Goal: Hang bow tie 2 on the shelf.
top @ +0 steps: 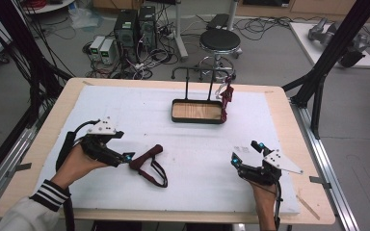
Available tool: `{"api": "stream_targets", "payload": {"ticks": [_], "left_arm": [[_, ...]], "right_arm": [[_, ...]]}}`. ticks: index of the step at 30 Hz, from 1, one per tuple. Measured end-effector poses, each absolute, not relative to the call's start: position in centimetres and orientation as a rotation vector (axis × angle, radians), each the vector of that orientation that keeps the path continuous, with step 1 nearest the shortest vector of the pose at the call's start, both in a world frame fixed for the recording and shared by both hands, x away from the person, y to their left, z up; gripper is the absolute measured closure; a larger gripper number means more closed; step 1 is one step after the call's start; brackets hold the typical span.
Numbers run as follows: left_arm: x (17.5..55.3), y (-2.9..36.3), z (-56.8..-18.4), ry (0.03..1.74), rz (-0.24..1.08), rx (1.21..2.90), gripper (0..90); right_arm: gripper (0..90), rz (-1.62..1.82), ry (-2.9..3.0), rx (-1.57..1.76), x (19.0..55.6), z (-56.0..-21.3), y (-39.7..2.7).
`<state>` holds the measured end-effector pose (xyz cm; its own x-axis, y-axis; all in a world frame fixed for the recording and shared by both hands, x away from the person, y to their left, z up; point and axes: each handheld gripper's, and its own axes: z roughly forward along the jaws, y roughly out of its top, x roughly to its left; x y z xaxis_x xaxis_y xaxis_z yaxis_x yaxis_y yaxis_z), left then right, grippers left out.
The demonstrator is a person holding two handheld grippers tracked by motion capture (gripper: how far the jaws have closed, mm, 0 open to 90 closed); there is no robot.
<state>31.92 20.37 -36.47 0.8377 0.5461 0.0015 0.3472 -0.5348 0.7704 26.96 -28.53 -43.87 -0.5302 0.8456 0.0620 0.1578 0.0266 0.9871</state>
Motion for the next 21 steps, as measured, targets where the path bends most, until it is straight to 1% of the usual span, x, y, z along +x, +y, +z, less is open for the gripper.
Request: {"api": "stream_targets", "payload": {"ticks": [6,9,17,21], "left_arm": [[31.9,19.7,-37.6,0.650,0.271,2.219,14.2],[32.0,19.2,-38.0,0.655,0.249,2.231,16.2],[32.5,18.0,-39.0,0.663,0.207,2.338,17.7],[32.7,17.4,-39.4,0.685,0.179,2.361,19.3]], "right_arm": [[11.7,1.554,1.736,1.035,27.0,-44.0,-28.5],[11.7,1.549,1.740,1.038,27.0,-44.2,-28.5],[11.7,1.561,1.740,1.054,27.0,-44.4,-28.5],[11.6,1.558,1.746,1.062,27.1,-44.5,-28.5]]}}
